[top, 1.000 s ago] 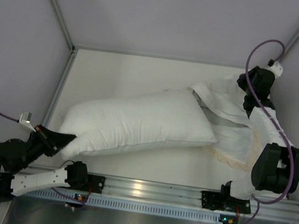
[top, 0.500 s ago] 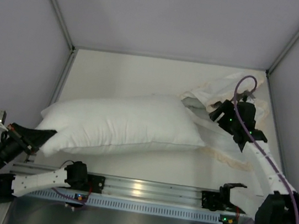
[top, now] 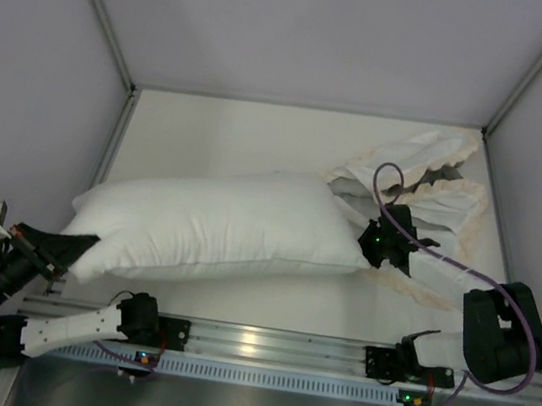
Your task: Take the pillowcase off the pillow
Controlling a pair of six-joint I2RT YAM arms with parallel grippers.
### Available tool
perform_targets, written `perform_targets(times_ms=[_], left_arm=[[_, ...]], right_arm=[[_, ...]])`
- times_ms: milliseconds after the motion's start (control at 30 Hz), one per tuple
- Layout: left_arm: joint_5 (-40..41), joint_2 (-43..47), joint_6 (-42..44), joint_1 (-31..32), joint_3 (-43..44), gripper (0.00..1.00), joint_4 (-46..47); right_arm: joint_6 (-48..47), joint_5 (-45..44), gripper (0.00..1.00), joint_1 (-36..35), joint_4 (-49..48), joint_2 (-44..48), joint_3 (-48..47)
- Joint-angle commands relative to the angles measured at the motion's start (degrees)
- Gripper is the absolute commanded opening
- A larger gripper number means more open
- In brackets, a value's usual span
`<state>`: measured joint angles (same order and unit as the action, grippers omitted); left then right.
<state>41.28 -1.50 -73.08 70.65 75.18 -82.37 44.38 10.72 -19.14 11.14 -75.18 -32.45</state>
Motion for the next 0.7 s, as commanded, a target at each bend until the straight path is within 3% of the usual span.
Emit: perform_targets(times_ms=[0, 100, 300, 433, 667], left_arm=[[1.9, 0.3, 0.7, 0.2, 1.8, 0.0, -4.0], [1.8, 0.3, 0.4, 0.2, 1.9, 0.0, -4.0], [1.5, 0.4, 0.2, 0.3, 2.0, 0.11, -4.0], [0.8, 0.3, -0.2, 0.3, 1.3, 0.0, -3.9], [-0.6, 0.4, -0.6, 0.3, 1.1, 0.0, -4.0]], right_arm=[[3.2, -0.3, 0.0, -3.0, -9.2, -4.8, -4.2], [4.6, -2.0, 0.0, -3.3, -11.1, -9.9, -6.0], [4.7, -10.4, 0.0, -0.7, -12.2, -18.9, -12.4], [4.1, -16.2, 0.01, 5.5, -11.9, -21.7, -16.8], [0.8, -20.1, 0.0, 18.1, -4.1, -26.9, -28.6]])
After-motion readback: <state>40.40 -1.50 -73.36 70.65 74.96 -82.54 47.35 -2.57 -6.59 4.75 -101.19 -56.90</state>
